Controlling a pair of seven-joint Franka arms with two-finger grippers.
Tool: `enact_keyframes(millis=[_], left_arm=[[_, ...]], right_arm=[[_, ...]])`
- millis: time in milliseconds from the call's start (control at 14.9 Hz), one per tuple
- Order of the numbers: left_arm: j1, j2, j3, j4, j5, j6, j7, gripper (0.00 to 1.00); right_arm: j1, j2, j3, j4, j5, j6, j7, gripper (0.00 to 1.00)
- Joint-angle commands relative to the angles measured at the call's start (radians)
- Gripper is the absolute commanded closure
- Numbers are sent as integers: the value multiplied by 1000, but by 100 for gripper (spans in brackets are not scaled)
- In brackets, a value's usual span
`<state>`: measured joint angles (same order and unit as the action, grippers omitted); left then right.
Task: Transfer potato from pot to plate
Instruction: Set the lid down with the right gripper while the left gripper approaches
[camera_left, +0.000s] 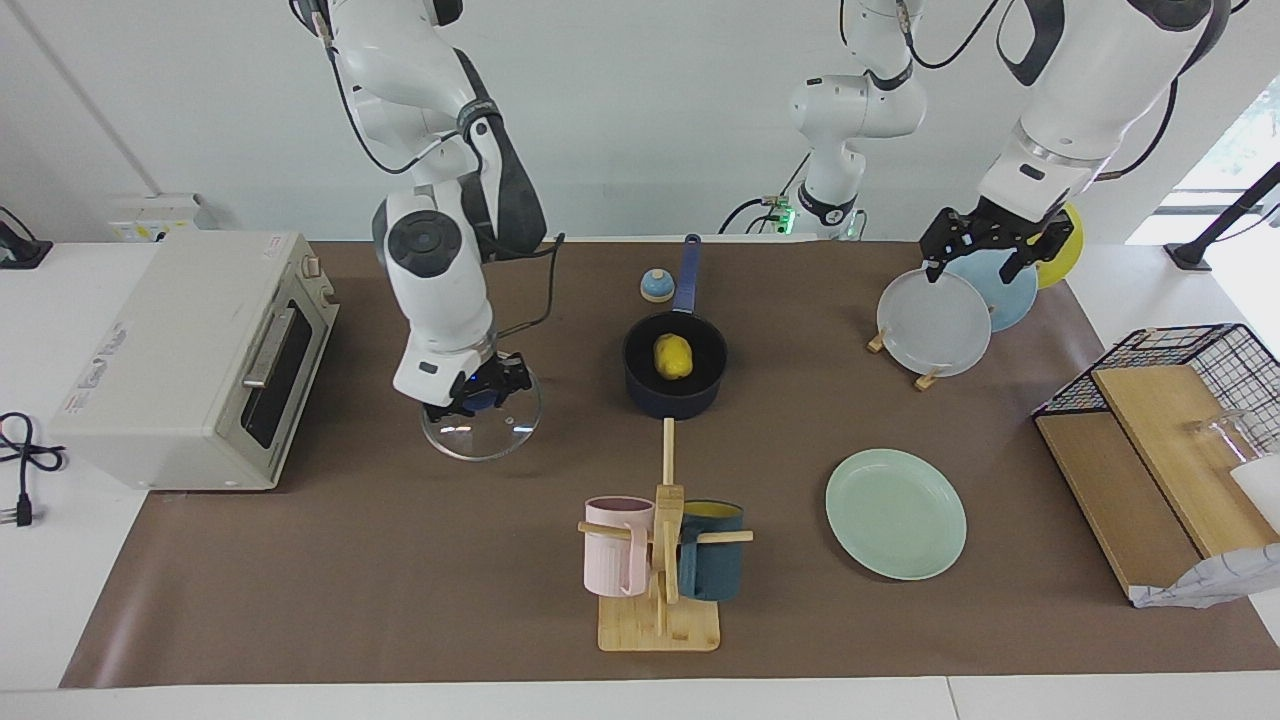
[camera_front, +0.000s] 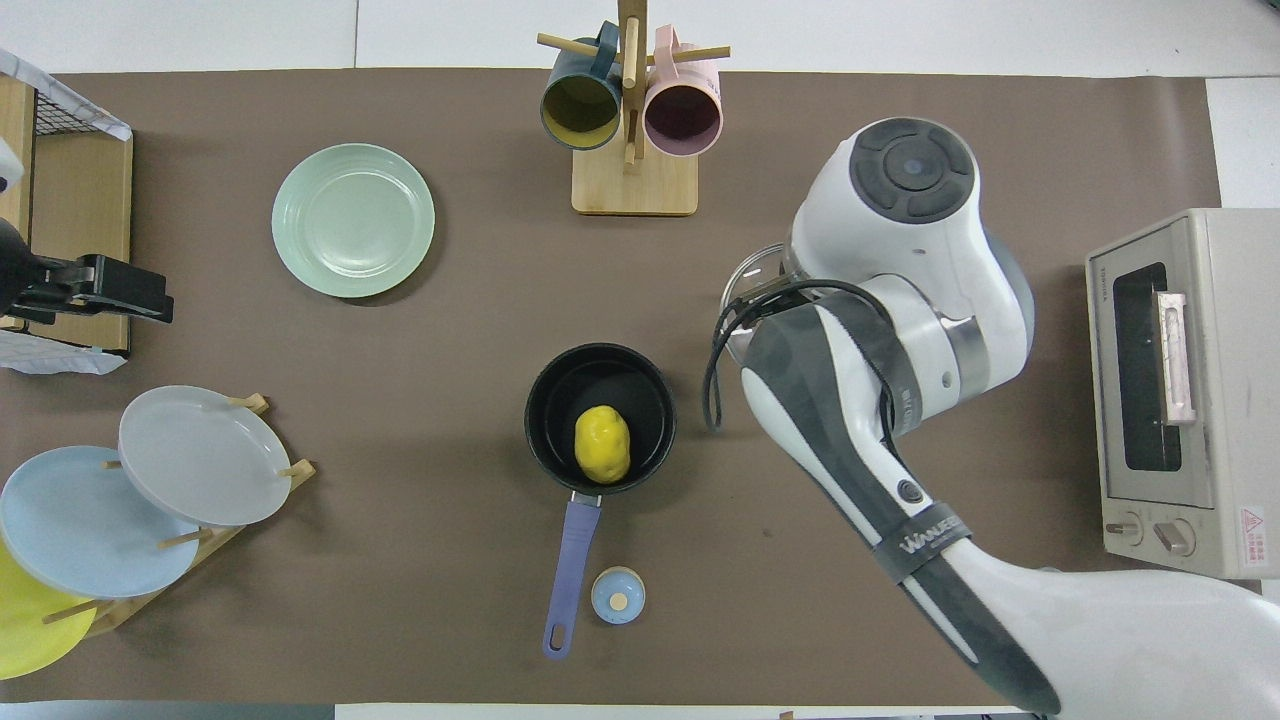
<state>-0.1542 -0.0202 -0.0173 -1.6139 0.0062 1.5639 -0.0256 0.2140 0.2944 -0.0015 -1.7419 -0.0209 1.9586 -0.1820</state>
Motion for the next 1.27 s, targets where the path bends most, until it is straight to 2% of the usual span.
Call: enact_keyframes(millis=[0, 67, 201, 402, 536, 603, 670, 737, 804, 1005, 1206], left_arm=[[-85, -55, -1, -78, 6, 13, -68, 0], [-131, -72, -1, -110, 2, 25, -121, 0], [-244, -95, -1, -194, -6, 79, -241, 0], [-387, -98, -3, -343, -17, 287, -430, 0], [-451, -48, -1, -371, -37, 382, -506, 0], [-476, 1, -1, -371, -38, 431, -531, 0], [-495, 41, -1, -373, -38, 486, -551, 0], [-513, 77, -1, -373, -40, 537, -572, 0], [-518, 91, -3, -377, -40, 570, -580, 0], [-534, 121, -3, -400, -98, 625, -585, 0], [-535, 154, -3, -426, -103, 688, -625, 0]], right_arm=[[-96, -86, 14, -190, 6, 133, -143, 65], [-120, -102, 14, -274, 1, 251, -218, 65], [-162, -113, 12, -364, -1, 360, -283, 65], [-179, -130, 12, -424, 1, 390, -304, 64], [-179, -135, 14, -436, 1, 392, -287, 60], [-179, -136, 14, -447, 1, 393, -275, 56], [-179, -150, 14, -473, 1, 398, -266, 47], [-179, -152, 14, -481, 1, 398, -254, 26], [-179, -152, 14, -478, 1, 398, -245, 0], [-176, -158, 14, -415, 6, 337, -240, 0], [-165, -193, 23, -286, 13, 148, -142, 0]])
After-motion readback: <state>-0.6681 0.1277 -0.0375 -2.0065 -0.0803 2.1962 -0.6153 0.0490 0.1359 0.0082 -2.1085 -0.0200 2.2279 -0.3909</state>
